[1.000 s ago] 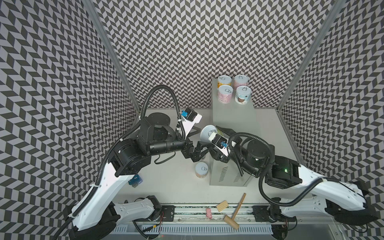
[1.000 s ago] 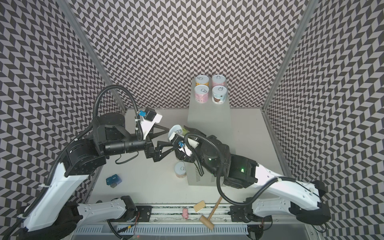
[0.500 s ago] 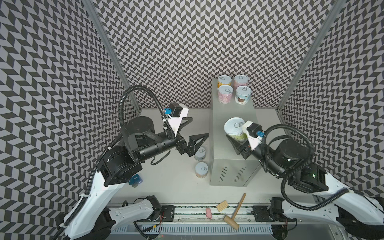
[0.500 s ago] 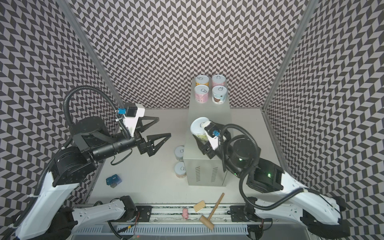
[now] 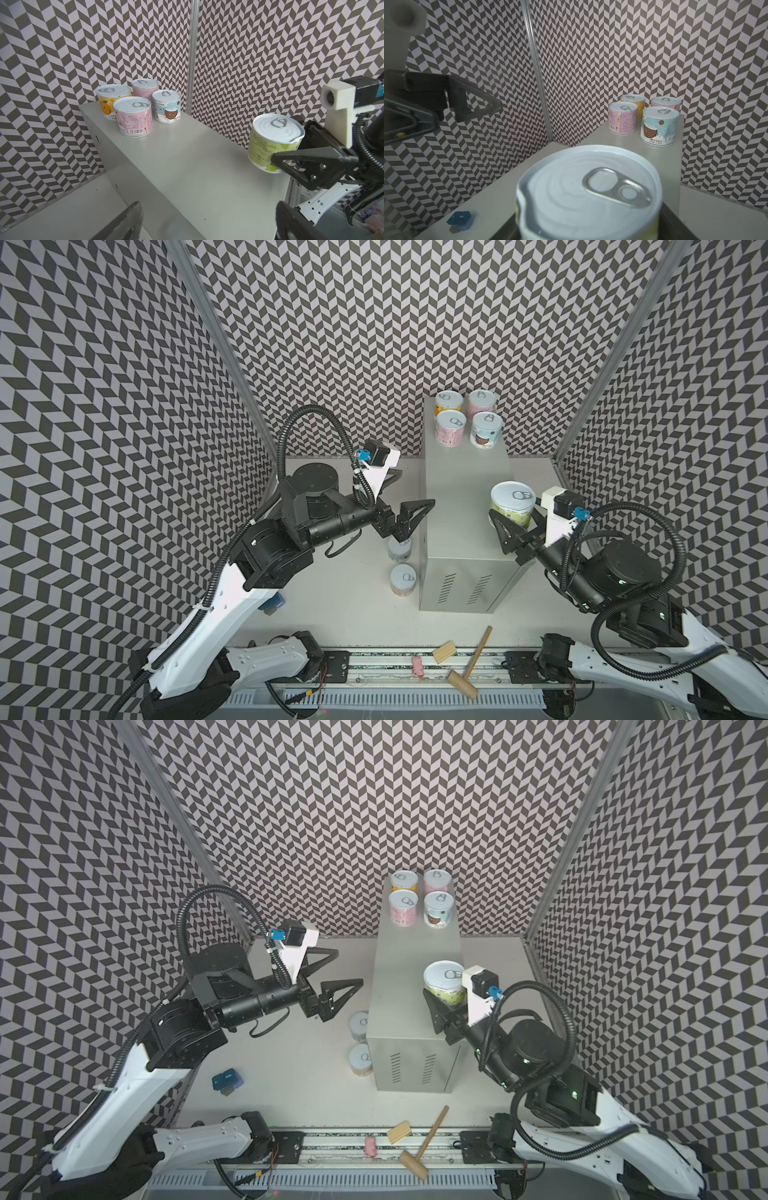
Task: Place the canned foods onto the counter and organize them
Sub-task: 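Carry the green can onto the cabinet with the right gripper while the left withdraws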
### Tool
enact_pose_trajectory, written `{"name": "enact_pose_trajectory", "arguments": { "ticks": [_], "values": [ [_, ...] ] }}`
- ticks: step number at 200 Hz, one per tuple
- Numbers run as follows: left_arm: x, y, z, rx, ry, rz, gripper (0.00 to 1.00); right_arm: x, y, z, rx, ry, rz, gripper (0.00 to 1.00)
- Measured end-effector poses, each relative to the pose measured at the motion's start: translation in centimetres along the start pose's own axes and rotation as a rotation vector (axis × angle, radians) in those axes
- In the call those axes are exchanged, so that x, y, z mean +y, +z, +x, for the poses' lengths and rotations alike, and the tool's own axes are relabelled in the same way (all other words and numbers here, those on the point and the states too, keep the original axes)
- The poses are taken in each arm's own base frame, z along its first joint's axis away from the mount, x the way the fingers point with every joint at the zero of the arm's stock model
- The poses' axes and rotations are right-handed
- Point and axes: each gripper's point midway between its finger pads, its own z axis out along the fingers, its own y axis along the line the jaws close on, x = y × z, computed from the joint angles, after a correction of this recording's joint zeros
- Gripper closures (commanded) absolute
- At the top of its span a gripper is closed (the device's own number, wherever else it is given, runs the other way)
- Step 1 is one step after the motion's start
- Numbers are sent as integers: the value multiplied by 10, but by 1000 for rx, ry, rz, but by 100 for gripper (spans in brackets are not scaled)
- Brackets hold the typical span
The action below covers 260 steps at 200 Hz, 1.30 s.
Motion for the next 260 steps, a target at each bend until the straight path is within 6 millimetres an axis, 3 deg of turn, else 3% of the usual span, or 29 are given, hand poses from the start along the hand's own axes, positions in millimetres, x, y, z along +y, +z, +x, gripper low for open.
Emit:
{"name": "enact_pose_trajectory", "arguments": {
  "ticks": [70,117,185,260],
  "values": [
    [23,20,-6,4,-14,-116,0,-12,18,20,51,7,69,42],
    [27,21,-6,4,-17,-142,0,-26,40,36,103,9,108,41],
    [29,19,-7,-2,-15,-157,0,-51,59,36,103,44,129,39],
    [33,22,2,15,-9,-170,0,-51,62,37,104,49,85,33]
  ]
}}
